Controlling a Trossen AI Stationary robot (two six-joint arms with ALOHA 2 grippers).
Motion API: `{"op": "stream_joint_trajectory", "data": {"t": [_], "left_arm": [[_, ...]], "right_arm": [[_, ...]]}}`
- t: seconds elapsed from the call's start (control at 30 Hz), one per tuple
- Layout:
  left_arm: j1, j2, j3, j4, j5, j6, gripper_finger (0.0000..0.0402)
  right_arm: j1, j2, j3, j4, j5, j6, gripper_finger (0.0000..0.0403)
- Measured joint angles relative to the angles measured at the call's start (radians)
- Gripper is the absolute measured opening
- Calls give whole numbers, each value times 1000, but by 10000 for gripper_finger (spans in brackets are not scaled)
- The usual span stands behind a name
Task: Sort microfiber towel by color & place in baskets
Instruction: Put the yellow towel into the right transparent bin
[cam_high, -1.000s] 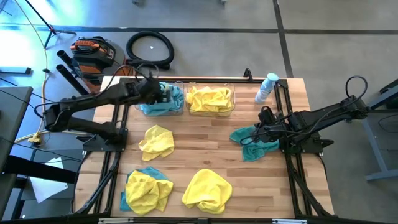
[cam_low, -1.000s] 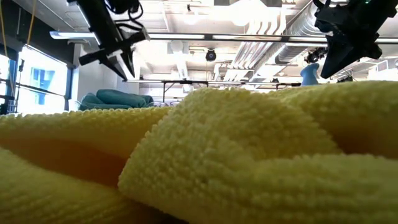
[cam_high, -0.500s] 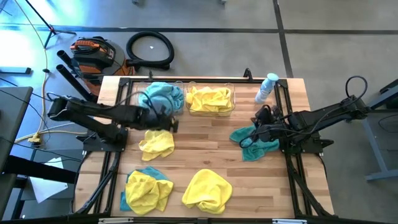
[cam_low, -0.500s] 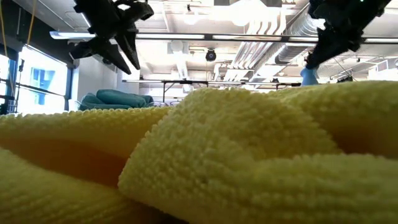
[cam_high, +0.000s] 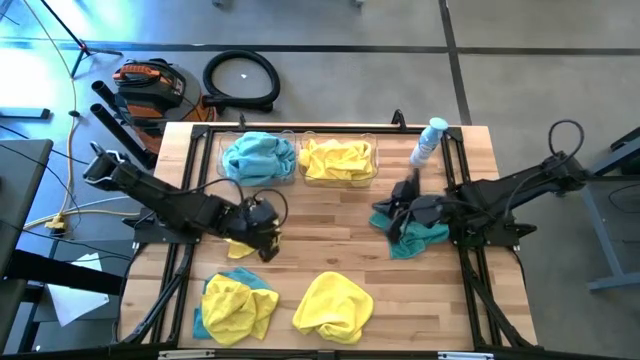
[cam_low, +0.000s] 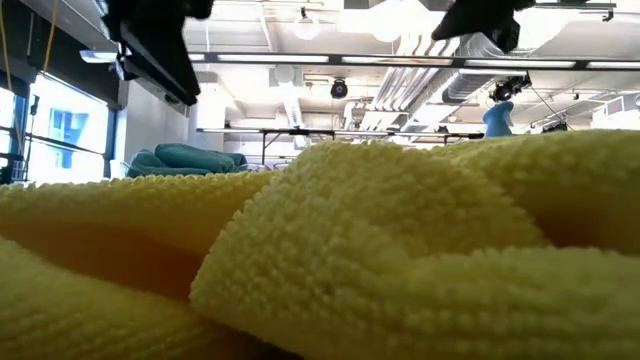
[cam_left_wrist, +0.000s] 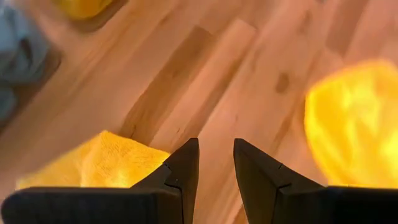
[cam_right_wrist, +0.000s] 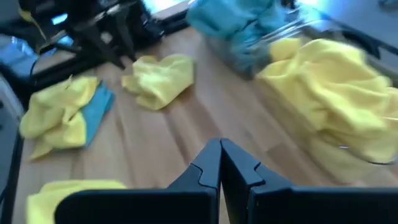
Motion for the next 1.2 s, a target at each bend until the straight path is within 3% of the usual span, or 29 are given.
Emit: {"op": "stream_joint_trajectory", "data": {"t": [0.1, 0.3, 0.57, 0.73, 0.9, 1.2], "left_arm": [[-47, 0, 0, -17, 0, 113, 90], [-139, 0, 0, -111, 12, 152, 90], [-241, -2, 0, -214, 13, 164, 90], [-277, -2, 0, -232, 14, 179, 90], [-300, -2, 0, -231, 16, 179, 90], [-304, -3, 0, -231, 16, 219, 90]], "right_arm": [[40, 129, 110, -55, 10, 43, 0], [83, 422, 399, -336, 18, 211, 0], [150, 721, 658, -589, -124, 445, 3], [215, 829, 708, -569, -250, 468, 37], [274, 869, 688, -454, -338, 515, 107], [358, 952, 620, -245, -266, 139, 227]]}}
